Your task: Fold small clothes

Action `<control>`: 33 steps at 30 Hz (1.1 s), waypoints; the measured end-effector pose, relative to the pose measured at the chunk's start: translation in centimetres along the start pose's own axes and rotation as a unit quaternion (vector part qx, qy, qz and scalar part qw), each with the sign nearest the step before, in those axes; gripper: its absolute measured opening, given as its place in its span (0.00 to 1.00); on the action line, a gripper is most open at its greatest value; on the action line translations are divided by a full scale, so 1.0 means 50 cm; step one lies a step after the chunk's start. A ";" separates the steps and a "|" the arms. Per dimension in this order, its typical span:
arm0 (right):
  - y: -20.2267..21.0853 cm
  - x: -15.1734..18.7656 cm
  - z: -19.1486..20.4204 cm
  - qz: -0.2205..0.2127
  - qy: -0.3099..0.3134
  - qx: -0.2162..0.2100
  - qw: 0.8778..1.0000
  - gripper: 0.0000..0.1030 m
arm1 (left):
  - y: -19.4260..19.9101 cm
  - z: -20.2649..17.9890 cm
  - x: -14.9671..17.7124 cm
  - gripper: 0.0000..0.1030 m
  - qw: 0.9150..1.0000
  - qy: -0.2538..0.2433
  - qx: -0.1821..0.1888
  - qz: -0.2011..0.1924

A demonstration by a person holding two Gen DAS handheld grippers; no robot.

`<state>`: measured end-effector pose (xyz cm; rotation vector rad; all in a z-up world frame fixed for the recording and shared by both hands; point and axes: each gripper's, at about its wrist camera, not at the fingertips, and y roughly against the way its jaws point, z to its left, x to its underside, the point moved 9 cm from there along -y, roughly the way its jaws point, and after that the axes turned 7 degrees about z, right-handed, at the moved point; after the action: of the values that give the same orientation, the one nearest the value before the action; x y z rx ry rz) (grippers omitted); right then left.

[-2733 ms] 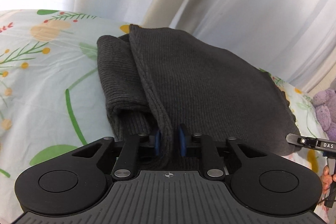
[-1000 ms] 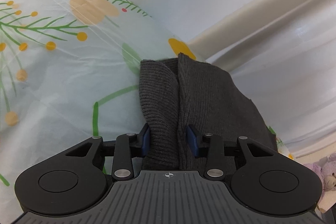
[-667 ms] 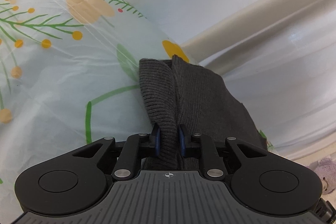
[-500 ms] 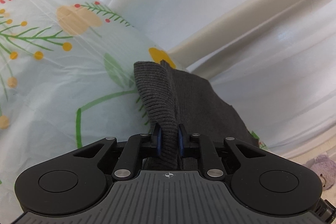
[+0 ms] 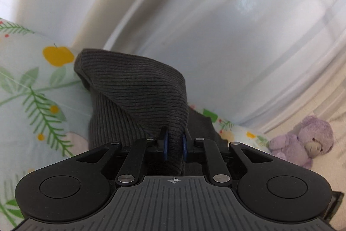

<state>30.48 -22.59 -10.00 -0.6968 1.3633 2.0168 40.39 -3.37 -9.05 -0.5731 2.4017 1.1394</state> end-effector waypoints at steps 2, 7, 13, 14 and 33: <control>0.004 0.004 -0.016 0.005 -0.012 -0.003 1.000 0.30 | -0.040 -0.006 0.026 0.12 1.000 -0.010 -0.017 0.018; 0.002 0.013 -0.037 0.011 -0.022 -0.003 1.000 0.44 | -0.072 -0.035 0.073 0.28 0.999 -0.035 -0.014 0.035; 0.009 0.003 -0.036 -0.003 -0.033 -0.043 0.999 0.47 | 0.048 -0.072 0.072 0.41 0.998 -0.066 0.009 -0.003; 0.011 -0.001 -0.033 -0.009 -0.030 -0.045 0.998 0.47 | 0.068 -0.066 0.068 0.44 0.997 -0.069 -0.004 -0.021; -0.144 -0.025 0.054 0.075 0.009 -0.067 0.995 0.35 | 0.039 0.063 0.146 0.43 0.996 -0.022 -0.077 0.027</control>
<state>36.31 -18.17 -12.66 -0.6915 1.3355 2.2415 33.94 -1.09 -13.54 -0.5280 2.3190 1.3555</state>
